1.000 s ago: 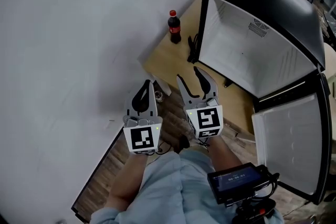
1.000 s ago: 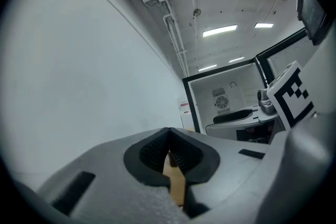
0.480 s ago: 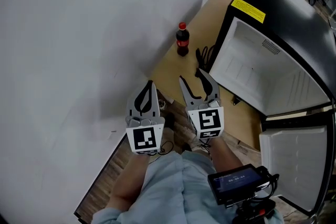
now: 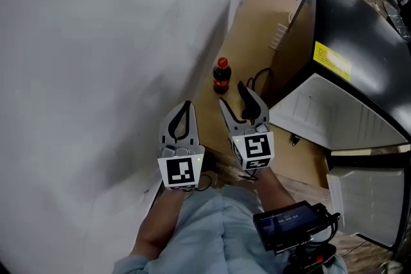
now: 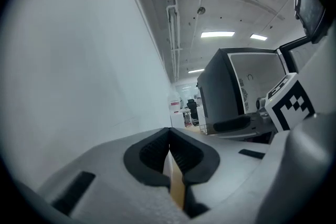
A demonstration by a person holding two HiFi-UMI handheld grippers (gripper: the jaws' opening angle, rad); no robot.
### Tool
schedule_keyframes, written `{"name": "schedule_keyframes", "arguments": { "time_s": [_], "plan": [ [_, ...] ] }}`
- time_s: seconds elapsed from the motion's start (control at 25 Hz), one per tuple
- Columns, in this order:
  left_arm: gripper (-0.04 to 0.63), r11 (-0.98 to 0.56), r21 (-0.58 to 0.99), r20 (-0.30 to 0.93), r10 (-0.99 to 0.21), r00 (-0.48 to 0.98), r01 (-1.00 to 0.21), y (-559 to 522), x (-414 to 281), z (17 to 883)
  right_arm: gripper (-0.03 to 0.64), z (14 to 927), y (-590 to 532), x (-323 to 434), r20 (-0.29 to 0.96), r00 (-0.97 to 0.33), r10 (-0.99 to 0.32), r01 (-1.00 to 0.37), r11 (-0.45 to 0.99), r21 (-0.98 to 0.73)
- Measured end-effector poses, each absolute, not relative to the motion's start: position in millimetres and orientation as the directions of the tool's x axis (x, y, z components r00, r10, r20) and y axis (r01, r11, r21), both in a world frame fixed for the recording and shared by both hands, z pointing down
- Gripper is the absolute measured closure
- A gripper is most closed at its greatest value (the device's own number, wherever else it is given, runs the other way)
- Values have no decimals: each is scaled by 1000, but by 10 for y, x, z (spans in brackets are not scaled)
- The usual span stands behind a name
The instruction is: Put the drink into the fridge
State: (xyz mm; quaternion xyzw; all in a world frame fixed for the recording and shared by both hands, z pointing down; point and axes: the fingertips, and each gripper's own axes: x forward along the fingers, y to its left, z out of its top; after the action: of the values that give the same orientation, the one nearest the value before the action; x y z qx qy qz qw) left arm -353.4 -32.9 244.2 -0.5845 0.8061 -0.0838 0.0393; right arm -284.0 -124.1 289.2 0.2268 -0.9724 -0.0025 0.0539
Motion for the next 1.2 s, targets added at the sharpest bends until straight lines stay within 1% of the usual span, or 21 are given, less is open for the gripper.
{"name": "schedule_keyframes", "arguments": {
  "time_s": [0.2,0.36,0.64,0.84,1.2],
  "plan": [
    [588,238,-202,34,-968,-249,-950,-603,-3788,2454,309,2918,-1432,-3065,101,-866,-490,-490,871,30],
    [588,235,-170,62,-967,-249,-957,-717,-3896,2477,284,3017,-1560,-3171,108,-858,-503,-504,864,15],
    [587,241,-179,82,-962,-259,-954,-892,-4072,2585,252,3172,-1711,-3419,133,-866,-482,-482,875,29],
    [587,259,-154,119,-953,-278,-953,-980,-4199,2783,245,3398,-1775,-3566,169,-871,-461,-463,886,28],
    [587,257,-144,169,-945,-279,-956,-1120,-4369,3150,239,3949,-1960,-3752,222,-856,-468,-478,878,7]
  ]
}}
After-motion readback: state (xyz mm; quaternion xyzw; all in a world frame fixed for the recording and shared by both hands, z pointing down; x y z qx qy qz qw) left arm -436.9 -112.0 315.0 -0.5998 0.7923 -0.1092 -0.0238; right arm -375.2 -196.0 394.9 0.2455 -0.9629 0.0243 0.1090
